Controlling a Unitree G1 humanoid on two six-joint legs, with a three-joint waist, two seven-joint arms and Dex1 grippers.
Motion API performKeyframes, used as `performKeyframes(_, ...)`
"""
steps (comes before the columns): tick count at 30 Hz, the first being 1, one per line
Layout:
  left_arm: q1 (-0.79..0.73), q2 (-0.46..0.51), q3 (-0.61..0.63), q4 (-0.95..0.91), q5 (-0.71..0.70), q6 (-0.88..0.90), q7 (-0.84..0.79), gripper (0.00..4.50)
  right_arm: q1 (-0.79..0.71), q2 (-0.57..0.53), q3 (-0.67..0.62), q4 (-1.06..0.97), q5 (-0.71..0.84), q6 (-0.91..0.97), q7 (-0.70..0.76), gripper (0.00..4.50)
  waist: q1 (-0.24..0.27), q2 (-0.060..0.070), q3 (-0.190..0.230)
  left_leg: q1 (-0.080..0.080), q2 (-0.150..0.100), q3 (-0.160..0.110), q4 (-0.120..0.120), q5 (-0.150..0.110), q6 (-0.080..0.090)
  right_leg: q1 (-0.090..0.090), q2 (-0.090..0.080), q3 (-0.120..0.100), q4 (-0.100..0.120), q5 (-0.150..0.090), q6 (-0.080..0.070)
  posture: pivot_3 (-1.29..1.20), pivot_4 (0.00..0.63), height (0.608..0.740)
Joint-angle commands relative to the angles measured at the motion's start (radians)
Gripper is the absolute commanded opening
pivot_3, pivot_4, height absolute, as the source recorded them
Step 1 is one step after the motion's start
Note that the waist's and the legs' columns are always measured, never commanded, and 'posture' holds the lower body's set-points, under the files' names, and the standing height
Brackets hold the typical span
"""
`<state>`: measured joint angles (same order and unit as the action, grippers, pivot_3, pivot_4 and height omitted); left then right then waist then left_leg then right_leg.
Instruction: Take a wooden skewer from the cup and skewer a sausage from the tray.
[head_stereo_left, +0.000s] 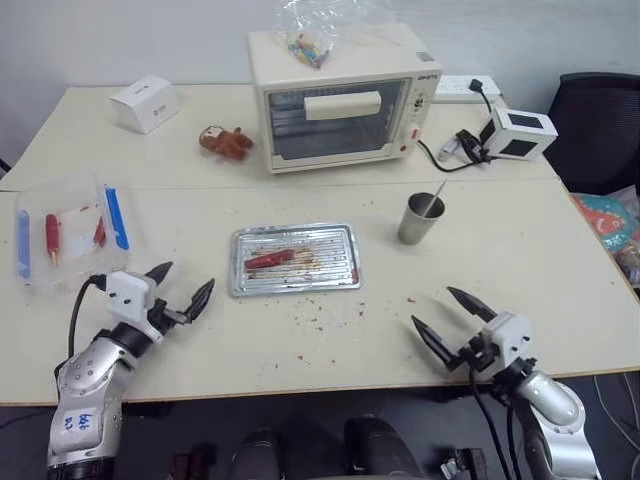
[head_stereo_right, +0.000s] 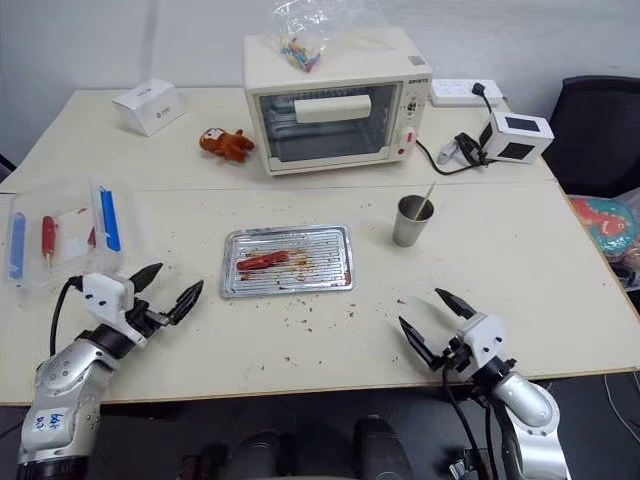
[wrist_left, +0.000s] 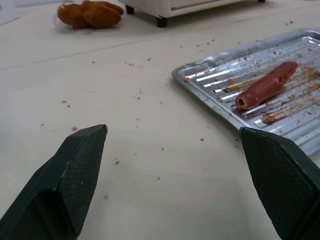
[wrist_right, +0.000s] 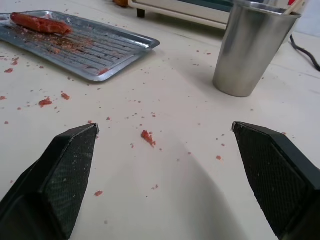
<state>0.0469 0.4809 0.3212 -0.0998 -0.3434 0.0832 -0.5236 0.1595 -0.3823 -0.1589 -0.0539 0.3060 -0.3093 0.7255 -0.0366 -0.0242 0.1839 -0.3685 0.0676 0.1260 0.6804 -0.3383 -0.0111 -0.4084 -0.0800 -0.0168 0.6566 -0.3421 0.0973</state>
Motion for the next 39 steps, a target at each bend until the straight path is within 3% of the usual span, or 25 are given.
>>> performKeyframes(1, -0.001, 0.04, 0.017, 0.002, -0.016, 0.023, -0.037, 4.47, -0.004, -0.003, -0.021, -0.036, 0.025, -0.029, -0.007, 4.5, 0.005, 0.0, 0.0, 0.0, 0.0, 0.0, 0.0, 0.0, 0.0, 0.0, 0.0, 0.0, 0.0, 0.0, 0.0, 0.0, 0.15, 0.74)
performKeyframes(7, -0.028, 0.086, 0.106, -0.04, -0.265, 0.151, -0.197, 4.47, -0.018, -0.057, -0.076, -0.081, 0.124, 0.04, 0.017, 4.5, 0.009, 0.0, 0.0, 0.0, -0.001, 0.0, 0.001, 0.0, 0.0, 0.0, -0.002, 0.0, 0.001, 0.0, 0.0, 0.0, 0.15, 0.74)
performKeyframes(13, -0.037, 0.338, 0.093, -0.048, -0.282, 0.174, -0.495, 4.47, -0.029, -0.24, -0.222, -0.075, 0.265, 0.174, 0.122, 4.5, 0.009, 0.0, 0.0, 0.0, -0.002, -0.001, 0.0, 0.0, 0.0, 0.0, -0.001, 0.0, 0.0, 0.0, 0.0, 0.0, 0.15, 0.74)
performKeyframes(19, -0.157, 0.399, 0.091, -0.016, -0.375, 0.273, -0.581, 4.47, -0.087, -0.366, -0.266, 0.069, 0.33, 0.267, 0.297, 4.5, 0.009, 0.0, 0.0, 0.0, -0.002, -0.001, 0.001, 0.0, 0.001, 0.001, 0.001, -0.001, -0.001, 0.0, 0.0, 0.0, 0.15, 0.74)
performKeyframes(22, -0.197, 0.385, 0.076, -0.036, -0.441, 0.374, -0.572, 4.47, -0.207, -0.41, -0.226, 0.095, 0.369, 0.399, 0.338, 4.5, 0.001, 0.001, 0.001, 0.0, -0.001, 0.0, 0.0, 0.0, 0.001, 0.001, 0.001, 0.0, 0.0, 0.0, 0.0, 0.0, 0.15, 0.74)
performKeyframes(27, -0.218, 0.362, 0.058, -0.066, -0.452, 0.397, -0.578, 4.47, -0.489, -0.487, -0.115, 0.229, 0.352, 0.59, 0.443, 4.5, -0.004, 0.003, 0.002, -0.001, -0.001, 0.002, 0.001, 0.001, 0.001, -0.002, 0.001, 0.002, 0.002, 0.0, 0.0, 0.0, 0.15, 0.74)
performKeyframes(32, -0.216, 0.333, 0.044, -0.092, -0.417, 0.362, -0.562, 4.47, -0.852, -0.468, 0.001, 0.475, 0.287, 0.741, 0.49, 4.5, -0.004, 0.003, 0.002, -0.002, -0.001, 0.002, 0.002, 0.001, 0.001, -0.003, 0.001, 0.002, 0.002, 0.0, 0.0, 0.0, 0.15, 0.74)
performKeyframes(39, -0.152, 0.3, 0.051, -0.157, -0.389, 0.334, -0.521, 4.47, -1.118, -0.386, 0.133, 0.765, 0.106, 0.717, 0.504, 4.5, 0.0, 0.003, 0.002, -0.003, -0.001, 0.003, 0.002, 0.001, 0.001, -0.004, 0.001, 0.002, 0.001, 0.0, 0.0, 0.0, 0.15, 0.74)
